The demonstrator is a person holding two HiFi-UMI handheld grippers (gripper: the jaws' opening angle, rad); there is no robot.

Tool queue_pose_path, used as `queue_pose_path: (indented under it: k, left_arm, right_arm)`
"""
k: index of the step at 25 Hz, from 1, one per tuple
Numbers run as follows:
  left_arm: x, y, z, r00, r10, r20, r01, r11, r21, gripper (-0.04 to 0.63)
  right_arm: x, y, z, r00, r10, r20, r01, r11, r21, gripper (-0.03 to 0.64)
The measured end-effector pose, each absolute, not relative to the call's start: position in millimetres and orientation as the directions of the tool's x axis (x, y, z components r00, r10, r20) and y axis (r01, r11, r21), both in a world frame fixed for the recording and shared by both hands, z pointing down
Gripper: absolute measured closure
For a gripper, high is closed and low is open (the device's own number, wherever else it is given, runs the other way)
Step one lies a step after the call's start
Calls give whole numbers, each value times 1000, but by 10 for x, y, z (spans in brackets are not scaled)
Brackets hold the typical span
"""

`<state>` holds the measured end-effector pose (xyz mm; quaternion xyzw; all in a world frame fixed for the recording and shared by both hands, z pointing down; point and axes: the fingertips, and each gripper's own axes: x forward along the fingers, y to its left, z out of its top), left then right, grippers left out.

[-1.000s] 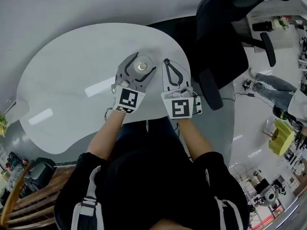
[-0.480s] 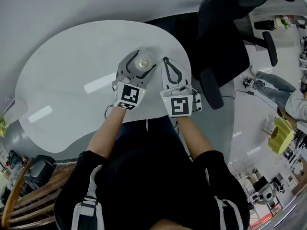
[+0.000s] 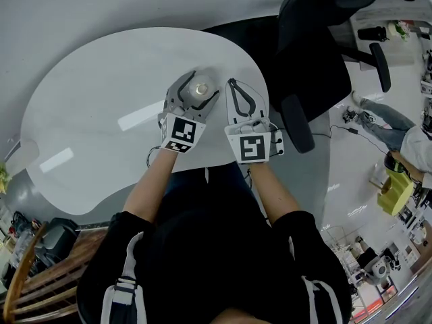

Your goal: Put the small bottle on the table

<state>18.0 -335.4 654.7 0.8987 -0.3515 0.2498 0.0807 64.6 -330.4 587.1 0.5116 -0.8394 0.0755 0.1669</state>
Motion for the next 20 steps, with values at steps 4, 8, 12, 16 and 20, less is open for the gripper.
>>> queue_pose_path:
  k: [4, 8, 12, 16, 20]
  left_arm:
    - [173, -3364, 6565, 630, -585, 510, -667, -744, -29, 262]
    - [166, -3346, 6584, 625, -585, 517, -667, -744, -36, 261]
    - [132, -3263, 6558, 615, -589, 525, -676, -736, -34, 256]
    - [60, -3160, 6445, 606, -613, 507, -696, -718, -36, 256]
    - [-8, -3086, 6263, 593, -645, 483, -718, -695, -46, 256]
  right_arm:
    - [613, -3311, 5881, -424, -832, 356, -882, 468, 44, 595]
    - [595, -3303, 5861, -430, -831, 353, -880, 473, 42, 595]
    - [609, -3286, 5787, -431, -835, 343, -879, 474, 49, 595]
    - [585, -3231, 5676, -432, -840, 329, -878, 475, 60, 595]
    - [525, -3187, 5433, -455, -863, 220, -869, 484, 101, 595]
